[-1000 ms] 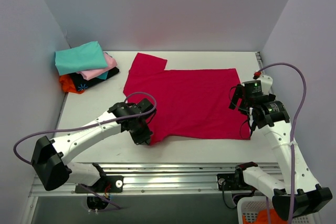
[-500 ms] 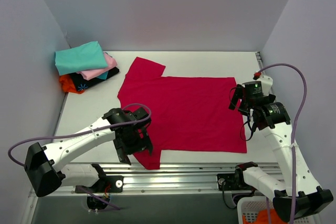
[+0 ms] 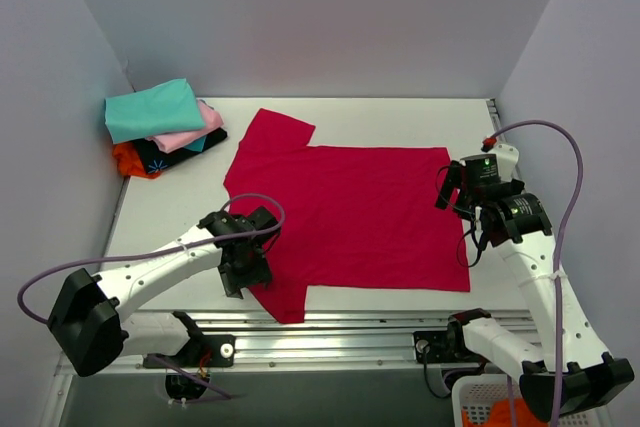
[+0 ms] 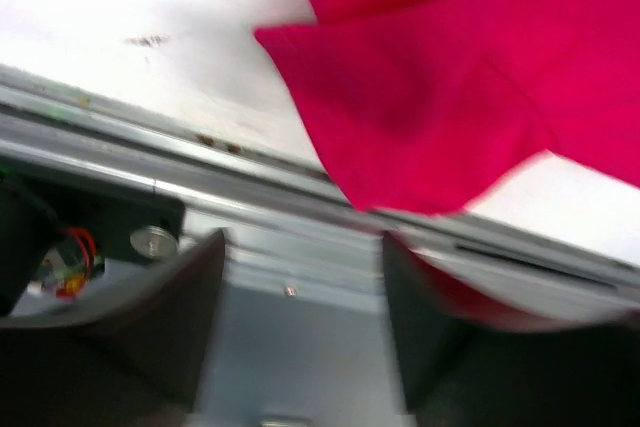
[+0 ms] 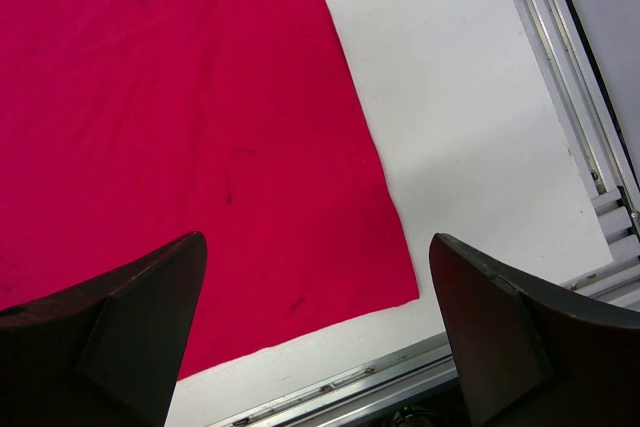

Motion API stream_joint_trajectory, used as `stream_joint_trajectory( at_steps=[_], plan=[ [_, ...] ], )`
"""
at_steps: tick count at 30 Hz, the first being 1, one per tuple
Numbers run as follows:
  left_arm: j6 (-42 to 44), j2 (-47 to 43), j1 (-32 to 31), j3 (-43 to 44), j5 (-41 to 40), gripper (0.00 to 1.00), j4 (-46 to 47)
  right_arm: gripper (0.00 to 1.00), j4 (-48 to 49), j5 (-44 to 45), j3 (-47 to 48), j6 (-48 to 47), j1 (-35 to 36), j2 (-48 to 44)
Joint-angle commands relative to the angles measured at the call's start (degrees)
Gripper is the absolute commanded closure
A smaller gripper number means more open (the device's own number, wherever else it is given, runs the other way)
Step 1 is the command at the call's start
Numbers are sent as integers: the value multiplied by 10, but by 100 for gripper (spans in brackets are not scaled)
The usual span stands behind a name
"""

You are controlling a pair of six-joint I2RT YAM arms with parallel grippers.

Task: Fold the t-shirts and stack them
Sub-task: Fold the tshirt

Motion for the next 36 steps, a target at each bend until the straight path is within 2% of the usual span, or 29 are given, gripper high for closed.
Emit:
stream_joint_trajectory(
  at_steps=[1,3,5,11,18,23,27,32,36],
  plan=[
    [32,-32,20,-68,-34,41,82,11,-10,21,5,1,4,1],
    [36,-38,30,-96,-34,50,117,11,-9,19,3,0,4,-1],
    [39,-38,45,-123,-37,53,129,11,-10,18,6,-2,4,2],
    [49,-27,60,-162,-49,55,164,11,-17,12,10,-2,4,11],
    [63,-94,63,-165,-74,54,222,11,-9,6,3,-5,4,12],
    [74,-93,65,-168,-79,53,250,11,-6,4,2,-7,4,17],
    [64,-42,65,-175,-81,54,252,11,-7,4,3,-8,4,17],
    [48,44,63,-180,-71,61,272,11,-10,2,5,-10,4,13],
    [48,102,63,-157,-64,63,260,11,-12,3,7,-11,3,11]
  ],
)
